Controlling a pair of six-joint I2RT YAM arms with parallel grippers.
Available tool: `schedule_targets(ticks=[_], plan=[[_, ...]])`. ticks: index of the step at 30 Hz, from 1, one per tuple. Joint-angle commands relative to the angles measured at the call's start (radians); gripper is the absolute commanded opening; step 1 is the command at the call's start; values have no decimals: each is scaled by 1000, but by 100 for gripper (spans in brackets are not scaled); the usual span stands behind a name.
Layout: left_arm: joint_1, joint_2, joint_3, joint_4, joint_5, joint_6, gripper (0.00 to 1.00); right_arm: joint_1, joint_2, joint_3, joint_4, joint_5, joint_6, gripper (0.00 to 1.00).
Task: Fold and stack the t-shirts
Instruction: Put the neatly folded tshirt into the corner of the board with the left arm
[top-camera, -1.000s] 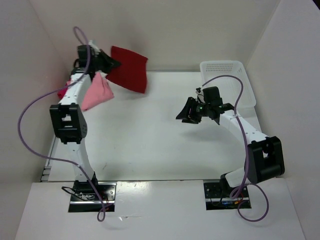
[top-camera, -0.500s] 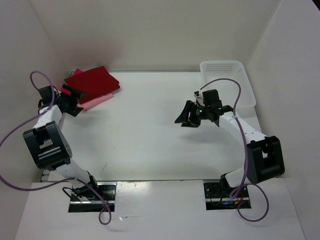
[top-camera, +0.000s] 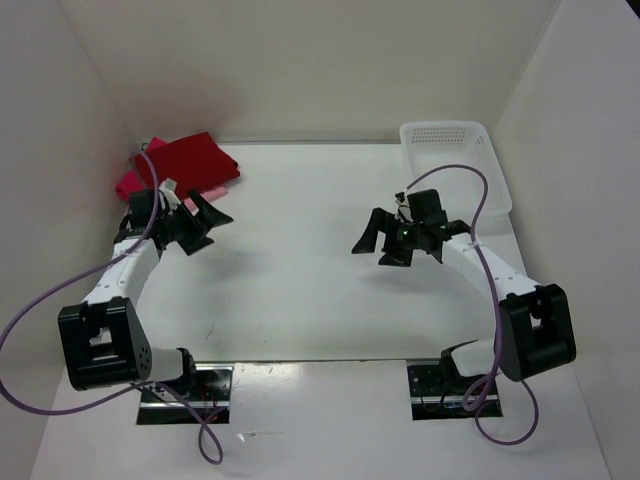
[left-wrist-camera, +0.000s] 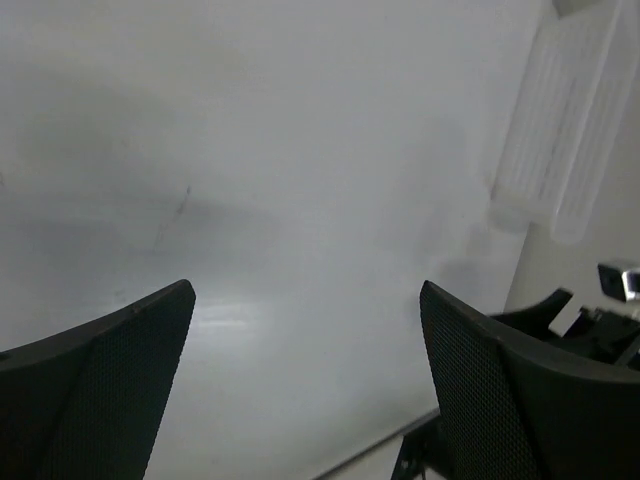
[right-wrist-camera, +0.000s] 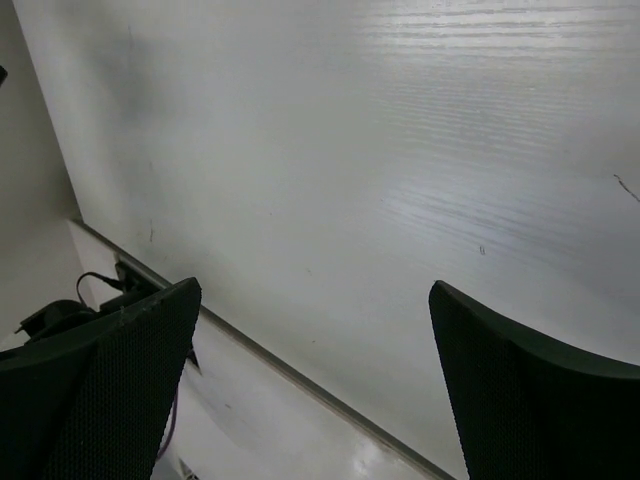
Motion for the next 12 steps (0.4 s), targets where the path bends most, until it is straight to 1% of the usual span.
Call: schedule_targets(ticks=[1,5,7,9,12], plan=[[-9,-9,-24,-20,121,50,100,5,-70,-43,-19,56,-30,100],[-9,2,-4,11,163,50,100,23,-119,-61,-7,67,-21,100],[-39,2,34,23,177,38,100,24,-128,-70,2,67,-21,100],[-73,2,56,23,163,29,100,24,-137,-79,2,67,-21,100],[-95,2,74,-2,119,19,100,24,-137,-79,25,58,-21,100]])
